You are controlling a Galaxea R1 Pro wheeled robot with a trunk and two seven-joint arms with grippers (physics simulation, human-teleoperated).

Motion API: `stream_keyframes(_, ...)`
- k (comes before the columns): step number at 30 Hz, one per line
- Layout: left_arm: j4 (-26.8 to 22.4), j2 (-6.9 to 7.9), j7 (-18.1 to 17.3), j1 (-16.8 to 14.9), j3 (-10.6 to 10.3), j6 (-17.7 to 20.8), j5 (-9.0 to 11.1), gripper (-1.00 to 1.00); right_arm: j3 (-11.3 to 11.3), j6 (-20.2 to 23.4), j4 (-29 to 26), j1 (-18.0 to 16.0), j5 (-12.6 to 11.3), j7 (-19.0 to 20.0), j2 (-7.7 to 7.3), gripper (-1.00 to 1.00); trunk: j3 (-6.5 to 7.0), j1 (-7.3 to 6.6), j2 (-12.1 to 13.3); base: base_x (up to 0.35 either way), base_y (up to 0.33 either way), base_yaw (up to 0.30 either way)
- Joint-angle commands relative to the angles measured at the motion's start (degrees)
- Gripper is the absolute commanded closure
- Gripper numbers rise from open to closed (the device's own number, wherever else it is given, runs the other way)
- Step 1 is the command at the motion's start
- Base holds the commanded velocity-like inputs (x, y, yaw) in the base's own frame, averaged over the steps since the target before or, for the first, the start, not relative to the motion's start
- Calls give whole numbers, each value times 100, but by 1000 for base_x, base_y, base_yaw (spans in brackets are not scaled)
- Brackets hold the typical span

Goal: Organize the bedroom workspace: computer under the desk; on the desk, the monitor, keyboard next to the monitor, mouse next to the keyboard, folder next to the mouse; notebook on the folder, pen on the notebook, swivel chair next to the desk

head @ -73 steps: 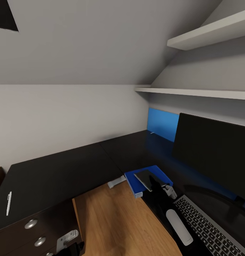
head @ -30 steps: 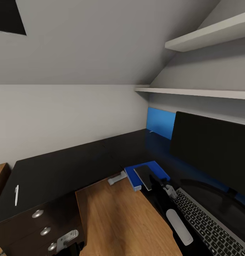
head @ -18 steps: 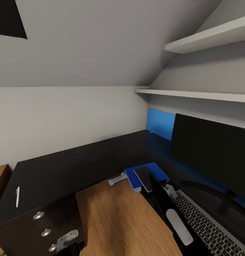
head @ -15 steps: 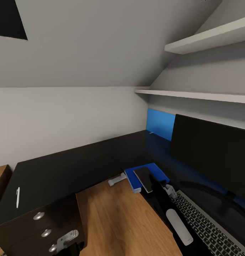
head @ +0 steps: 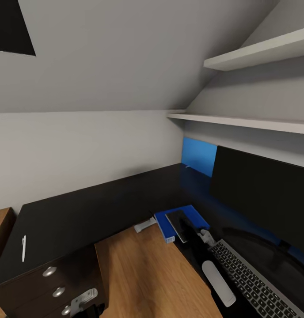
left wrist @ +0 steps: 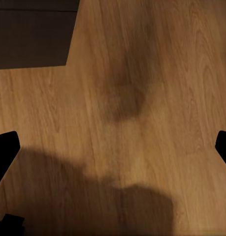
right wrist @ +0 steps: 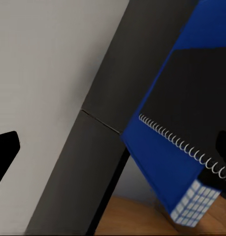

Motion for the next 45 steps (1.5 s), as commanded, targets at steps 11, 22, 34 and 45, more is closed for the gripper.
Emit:
stream_keyframes(11,302,-28,39,-3,7,-20,51,-100,534,-44,-11,-5,-56,11,31,-100,181,-242,439,0,0,22)
stream_keyframes(22,2190,270,38,-3,25,-1960,-288,-100,737,-71,-368,-5,1006,-688,287,-100,350,-484,880,0,0,232)
stream_keyframes(34,2940,357,33,-3,17,-3204,-552,-100,1655,-804,-372,52,2353,-2339,737,-100,539,-747,1361,0,0,261)
stream_keyframes(45,2978,352,39,-3,15,-3226,-556,-100,2507,-1053,-414,74,2433,-2894,575,-100,634,-879,1602,0,0,110)
